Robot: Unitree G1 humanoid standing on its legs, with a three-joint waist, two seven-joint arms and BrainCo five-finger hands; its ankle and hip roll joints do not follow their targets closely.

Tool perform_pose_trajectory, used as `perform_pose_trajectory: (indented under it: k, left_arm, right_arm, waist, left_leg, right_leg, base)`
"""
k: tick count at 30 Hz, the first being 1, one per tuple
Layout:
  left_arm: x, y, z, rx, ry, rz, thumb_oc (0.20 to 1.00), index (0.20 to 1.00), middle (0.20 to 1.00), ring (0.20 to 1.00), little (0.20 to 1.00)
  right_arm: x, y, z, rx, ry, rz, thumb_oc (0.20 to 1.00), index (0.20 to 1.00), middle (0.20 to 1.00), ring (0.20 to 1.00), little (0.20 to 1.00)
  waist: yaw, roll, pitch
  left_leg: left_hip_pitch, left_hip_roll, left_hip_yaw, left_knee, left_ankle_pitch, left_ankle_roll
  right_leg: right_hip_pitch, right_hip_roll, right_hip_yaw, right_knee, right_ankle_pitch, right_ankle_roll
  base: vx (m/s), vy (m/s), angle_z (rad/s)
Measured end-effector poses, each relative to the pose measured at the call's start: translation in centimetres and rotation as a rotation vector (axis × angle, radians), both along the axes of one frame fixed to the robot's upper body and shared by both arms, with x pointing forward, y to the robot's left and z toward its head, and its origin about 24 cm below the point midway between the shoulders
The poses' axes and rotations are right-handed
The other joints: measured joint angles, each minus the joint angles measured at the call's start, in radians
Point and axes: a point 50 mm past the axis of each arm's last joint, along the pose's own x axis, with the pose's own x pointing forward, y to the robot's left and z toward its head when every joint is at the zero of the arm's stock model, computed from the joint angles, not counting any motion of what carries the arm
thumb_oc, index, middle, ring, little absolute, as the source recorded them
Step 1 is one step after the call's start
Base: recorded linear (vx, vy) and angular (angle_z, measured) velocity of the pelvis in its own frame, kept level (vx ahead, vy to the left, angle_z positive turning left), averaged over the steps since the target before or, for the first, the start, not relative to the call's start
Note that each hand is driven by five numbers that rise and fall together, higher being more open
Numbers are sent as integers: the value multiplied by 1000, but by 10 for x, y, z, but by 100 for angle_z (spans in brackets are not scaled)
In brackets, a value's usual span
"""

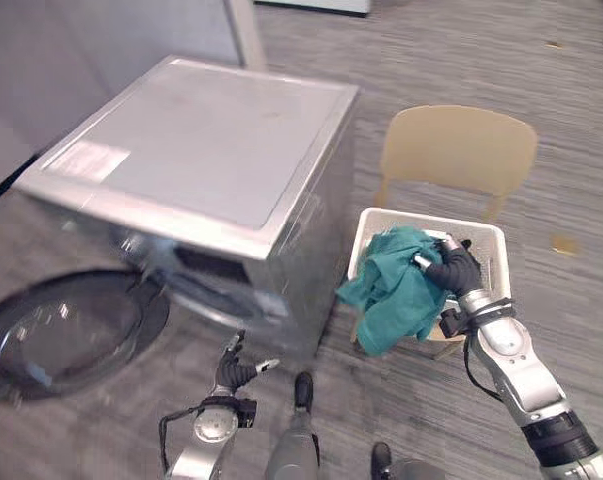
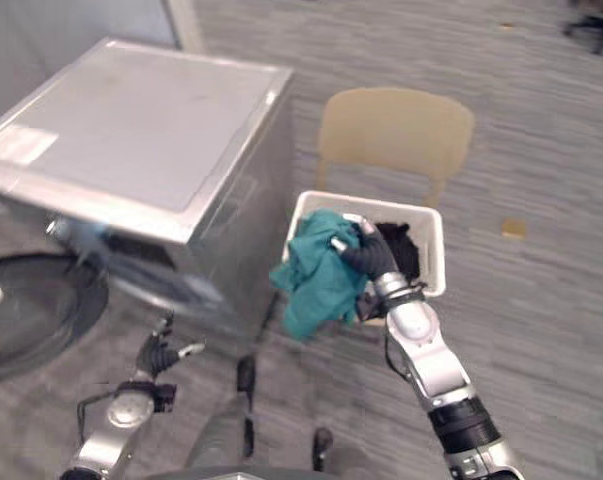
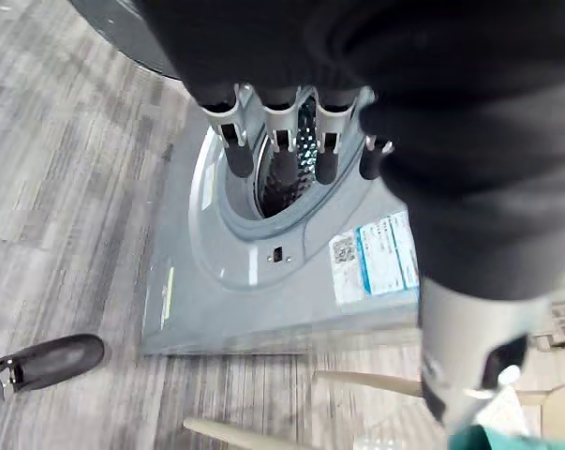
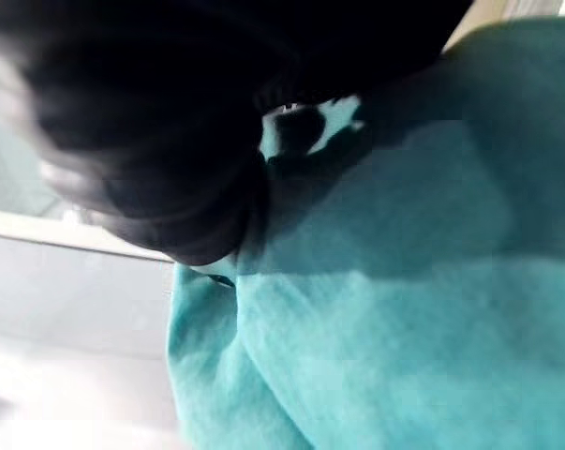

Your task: Grab the laundry basket,head to the washer,open it,put in the laundry and shut it.

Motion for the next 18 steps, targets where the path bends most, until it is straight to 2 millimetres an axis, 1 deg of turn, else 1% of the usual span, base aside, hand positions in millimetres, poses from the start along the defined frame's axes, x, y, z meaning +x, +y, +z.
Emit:
perform_pose_trajectory:
  k: [1,2,3,4,5,6,7,8,9,10,12,13,14,15,16,17,18]
  left_arm:
    - [1,-4,0,-4,2,-23,1000,1000,1000,1000,1000]
    - [2,-7,1,-10,-1,-40,1000,1000,1000,1000,1000]
    - [9,-13,10,-17,-43,-77,1000,1000,1000,1000,1000]
    - [26,-33,32,-15,-146,-174,1000,1000,1000,1000,1000]
    - [42,-63,58,-43,-274,-293,1000,1000,1000,1000,1000]
    - [51,-73,70,-42,-332,-330,1000,1000,1000,1000,1000]
    - [59,-82,80,-39,-376,-365,1000,1000,1000,1000,1000]
    - [66,-90,88,-36,-411,-392,1000,1000,1000,1000,1000]
    - [69,-99,92,-38,-425,-426,1000,1000,1000,1000,1000]
    - [70,-102,95,-43,-436,-433,1000,1000,1000,1000,1000]
    - [70,-105,99,-51,-458,-427,1000,1000,1000,1000,1000]
    - [70,-105,100,-50,-463,-426,1000,1000,1000,1000,1000]
    - [72,-108,103,-48,-481,-425,1000,1000,1000,1000,1000]
    - [73,-109,106,-46,-491,-424,1000,1000,1000,1000,1000]
    - [78,-120,113,-49,-518,-450,479,479,479,479,479]
    - [80,-124,116,-48,-532,-466,238,238,238,238,238]
    - [81,-129,117,-56,-536,-468,200,200,200,200,200]
  right_arm:
    - [0,3,0,-4,1,13,200,200,200,200,200]
    - [1,6,2,-6,-9,26,200,200,200,200,200]
    - [2,10,10,-4,-38,42,200,200,200,200,200]
    - [4,13,18,1,-71,56,200,200,200,200,200]
    - [8,19,28,-1,-107,75,200,200,200,200,200]
    - [9,21,33,4,-123,81,200,200,200,200,200]
    - [10,23,34,15,-130,85,200,200,200,200,200]
    - [11,29,34,22,-124,100,200,200,200,200,200]
    - [9,35,31,22,-113,126,200,200,200,200,200]
    - [8,41,30,27,-106,153,200,200,200,200,200]
    - [5,57,28,84,-85,208,200,200,200,200,200]
    - [4,61,28,100,-77,219,200,200,200,200,200]
    - [0,75,24,164,-42,268,200,200,200,200,200]
    - [-2,80,23,187,-27,291,200,200,200,200,200]
    - [-2,91,17,251,24,320,200,200,200,200,200]
    - [-2,94,12,254,52,326,200,200,200,200,200]
    - [-3,98,8,265,72,335,200,200,200,200,200]
  waist:
    - [-3,-13,-3]
    - [-2,-16,-4]
    - [-30,-18,-2]
    - [-76,-15,-3]
    - [-108,20,-16]
    - [-109,33,-14]
    - [-108,34,-11]
    - [-106,26,-9]
    - [-107,23,-10]
    - [-108,23,-11]
    - [-109,22,-15]
    - [-110,19,-16]
    - [-108,13,-19]
    - [-107,12,-20]
    - [-108,5,-24]
    - [-107,3,-29]
    - [-107,0,-35]
  left_leg:
    - [18,-14,0,39,-5,-7]
    - [57,-18,1,66,-13,-9]
    - [94,-28,9,141,-65,-14]
    - [197,-48,25,153,-132,-9]
    - [339,-60,24,7,-96,5]
    - [372,-53,29,-37,-97,17]
    - [384,-42,30,-72,-97,18]
    - [384,-40,26,-82,-97,17]
    - [386,-40,26,-82,-98,18]
    - [391,-44,27,-82,-98,19]
    - [391,-53,30,-82,-96,32]
    - [390,-56,30,-82,-95,35]
    - [387,-61,33,-82,-90,43]
    - [387,-62,34,-82,-89,47]
    - [384,-69,34,-82,-82,55]
    - [380,-71,33,-82,-81,56]
    - [372,-74,30,-82,-79,59]
  right_leg:
    - [5,-12,-5,-39,18,-10]
    - [3,-17,-12,-62,55,-12]
    - [5,-23,-41,-104,103,-14]
    - [20,-23,-69,-161,137,-2]
    - [23,14,-93,-204,164,21]
    - [18,34,-94,-213,174,23]
    - [9,47,-102,-220,189,27]
    - [5,49,-108,-224,201,32]
    - [7,45,-111,-225,211,43]
    - [13,39,-111,-225,215,49]
    - [13,28,-110,-226,225,64]
    - [11,26,-108,-227,227,67]
    - [6,20,-105,-224,233,76]
    - [6,17,-105,-223,234,77]
    - [-1,12,-105,-216,239,83]
    - [-6,10,-104,-213,239,84]
    - [-12,7,-104,-212,241,86]
  base:
    - [-249,-70,74]
    - [-161,-21,45]
    - [-66,55,66]
    - [-2,98,91]
    - [30,105,63]
    - [52,67,22]
    - [45,63,-3]
    - [26,51,6]
    - [3,52,3]
    - [-3,45,4]
    - [-8,47,-2]
    - [-29,55,-5]
    - [-50,52,-5]
    - [-62,54,-2]
    - [-57,50,0]
    - [-33,44,0]
    - [-5,27,5]
